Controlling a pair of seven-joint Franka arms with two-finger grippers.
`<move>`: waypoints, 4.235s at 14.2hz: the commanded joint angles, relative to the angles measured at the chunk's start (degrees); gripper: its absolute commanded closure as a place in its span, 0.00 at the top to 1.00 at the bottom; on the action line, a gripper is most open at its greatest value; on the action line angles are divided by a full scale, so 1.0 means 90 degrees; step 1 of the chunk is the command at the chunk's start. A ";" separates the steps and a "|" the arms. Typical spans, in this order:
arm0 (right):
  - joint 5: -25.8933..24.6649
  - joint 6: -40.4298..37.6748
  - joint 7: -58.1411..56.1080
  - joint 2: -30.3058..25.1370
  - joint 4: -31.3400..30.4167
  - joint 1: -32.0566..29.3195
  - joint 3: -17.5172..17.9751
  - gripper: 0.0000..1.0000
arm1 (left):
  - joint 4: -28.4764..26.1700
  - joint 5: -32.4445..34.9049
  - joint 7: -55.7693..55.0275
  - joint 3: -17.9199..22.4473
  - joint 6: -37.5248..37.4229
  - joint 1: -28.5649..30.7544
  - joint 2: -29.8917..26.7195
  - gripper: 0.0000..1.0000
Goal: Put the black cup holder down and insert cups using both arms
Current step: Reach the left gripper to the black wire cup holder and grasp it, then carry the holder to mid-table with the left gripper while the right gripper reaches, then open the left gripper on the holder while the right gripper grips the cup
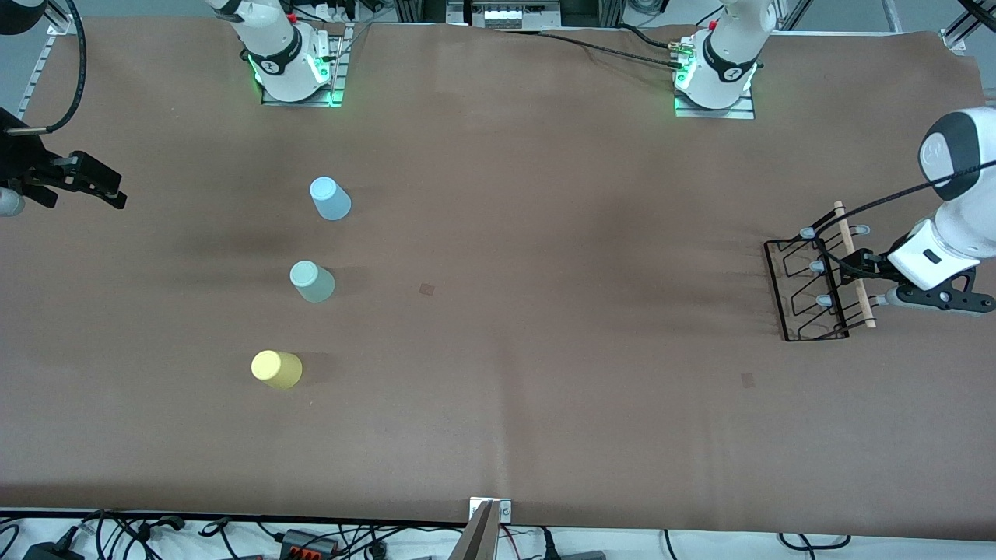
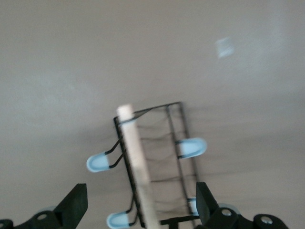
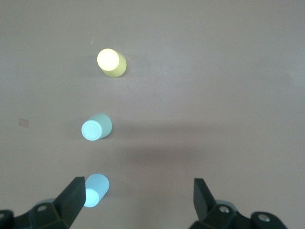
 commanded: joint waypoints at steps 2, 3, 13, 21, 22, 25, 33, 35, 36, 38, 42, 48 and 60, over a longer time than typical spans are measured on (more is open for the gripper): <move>-0.0003 0.0045 0.0022 -0.0071 -0.0081 0.0005 0.0011 1.00 | -0.0389 0.0085 0.0135 -0.0050 0.0244 0.0224 0.0027 0.95; -0.0003 0.0045 0.0022 -0.0062 -0.0081 0.0005 0.0011 1.00 | -0.0389 0.0085 0.0135 -0.0050 0.0254 0.0245 0.0066 0.88; -0.0013 0.0045 0.0022 -0.0052 -0.0081 0.0005 0.0011 1.00 | -0.0360 0.0056 -0.0324 -0.0069 -0.0068 0.0196 0.0076 0.28; -0.0013 0.0025 0.0022 -0.0061 -0.0081 0.0005 0.0011 1.00 | -0.0048 0.0007 -0.0899 -0.0517 -0.0730 0.0196 0.0008 0.01; -0.0013 0.0025 0.0022 -0.0061 -0.0081 0.0005 0.0011 1.00 | 0.0175 -0.0012 -0.1084 -0.0722 -0.1042 0.0196 -0.0011 0.01; -0.0013 0.0006 0.0022 -0.0061 -0.0081 0.0005 0.0011 1.00 | 0.0907 -0.0041 -0.1981 -0.1638 -0.1960 0.0186 -0.0002 0.01; -0.0023 -0.0024 0.0012 0.0103 -0.0081 0.0014 0.0021 1.00 | 0.3055 -0.0452 -0.6169 -0.2960 -0.2461 -0.2320 0.1460 0.01; -0.0042 0.0015 0.0012 0.0270 -0.0081 0.0063 0.0031 1.00 | 0.3700 -0.0452 -0.6874 -0.2882 -0.2393 -0.3092 0.2144 0.01; -0.0033 0.0054 0.0012 0.0367 -0.0081 0.0102 0.0031 1.00 | 0.4089 -0.0384 -0.7138 -0.2805 -0.2364 -0.3462 0.2514 0.01; -0.0042 0.0122 0.0012 0.0670 -0.0061 0.0248 0.0041 1.00 | 0.4696 -0.0053 -0.7743 -0.2571 -0.2344 -0.4194 0.3023 0.01; 0.0064 0.0229 0.0032 0.1157 -0.0071 0.0521 0.0041 1.00 | 0.4943 -0.0003 -0.8088 -0.1993 -0.1613 -0.5067 0.3464 0.01; 0.0212 0.1225 0.1115 0.2651 -0.0130 0.1459 0.0041 1.00 | 0.4894 0.0036 -0.8068 -0.1945 -0.0958 -0.5302 0.3641 0.01; 0.0807 0.2153 0.2131 0.3112 -0.1057 0.1450 0.0041 1.00 | 0.4982 0.0124 -0.7826 -0.1925 -0.1843 -0.4660 0.3165 0.46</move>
